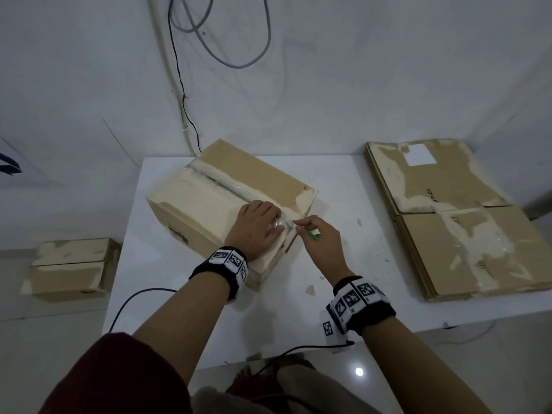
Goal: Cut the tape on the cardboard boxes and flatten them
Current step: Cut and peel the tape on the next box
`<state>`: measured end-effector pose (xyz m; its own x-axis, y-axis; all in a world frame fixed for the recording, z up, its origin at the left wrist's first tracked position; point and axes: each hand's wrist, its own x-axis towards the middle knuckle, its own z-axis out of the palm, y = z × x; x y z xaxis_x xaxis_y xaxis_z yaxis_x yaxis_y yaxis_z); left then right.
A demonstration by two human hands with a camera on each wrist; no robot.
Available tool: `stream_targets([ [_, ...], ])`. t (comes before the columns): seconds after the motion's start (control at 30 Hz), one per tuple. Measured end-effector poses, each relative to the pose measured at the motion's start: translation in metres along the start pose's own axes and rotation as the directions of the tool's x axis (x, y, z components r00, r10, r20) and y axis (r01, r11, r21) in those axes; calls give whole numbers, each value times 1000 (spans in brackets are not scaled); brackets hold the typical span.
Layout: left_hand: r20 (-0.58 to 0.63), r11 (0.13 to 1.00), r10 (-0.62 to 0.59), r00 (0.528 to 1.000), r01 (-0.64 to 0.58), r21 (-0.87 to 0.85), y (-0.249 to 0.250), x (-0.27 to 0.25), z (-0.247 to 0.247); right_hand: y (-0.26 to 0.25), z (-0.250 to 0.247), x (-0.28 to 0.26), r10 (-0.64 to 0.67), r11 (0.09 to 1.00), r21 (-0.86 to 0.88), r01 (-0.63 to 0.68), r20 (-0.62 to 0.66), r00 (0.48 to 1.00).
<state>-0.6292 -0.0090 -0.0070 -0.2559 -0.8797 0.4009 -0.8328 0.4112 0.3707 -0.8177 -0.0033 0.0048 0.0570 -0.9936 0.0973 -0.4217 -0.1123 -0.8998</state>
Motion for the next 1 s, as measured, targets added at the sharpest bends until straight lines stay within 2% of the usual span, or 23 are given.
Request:
stream_targets([
  [0.17,-4,1000,-5,1000,5,1,2,0,-1,3,0,-3,-20,1000,8,20,-5,1000],
  [0.37,-10,1000,3,1000,-3,0,1,0,-1,4,0,6,-117,977,-181,113,-13,993],
  [0.53,5,1000,-9,1000,9,-14,-1,1,0,-4,-7,6,-196,966,-177,186,-42,980],
  [0.67,0,1000,-2,1000,2,-3,0,1,1,-12,0,15,-112,967,-221,125,72,991],
  [0.8,10,1000,-12,1000,12,-5,1,1,-1,-17,-1,20,-90,935,-329,135,149,985],
  [0.9,3,1000,-13,1000,13,5,2,1,0,-13,-9,20,-18,968,-244,51,136,991],
  [1.0,-19,1000,-10,1000,10,3,1,1,1,-7,-3,12,34,988,-149,-25,59,998],
])
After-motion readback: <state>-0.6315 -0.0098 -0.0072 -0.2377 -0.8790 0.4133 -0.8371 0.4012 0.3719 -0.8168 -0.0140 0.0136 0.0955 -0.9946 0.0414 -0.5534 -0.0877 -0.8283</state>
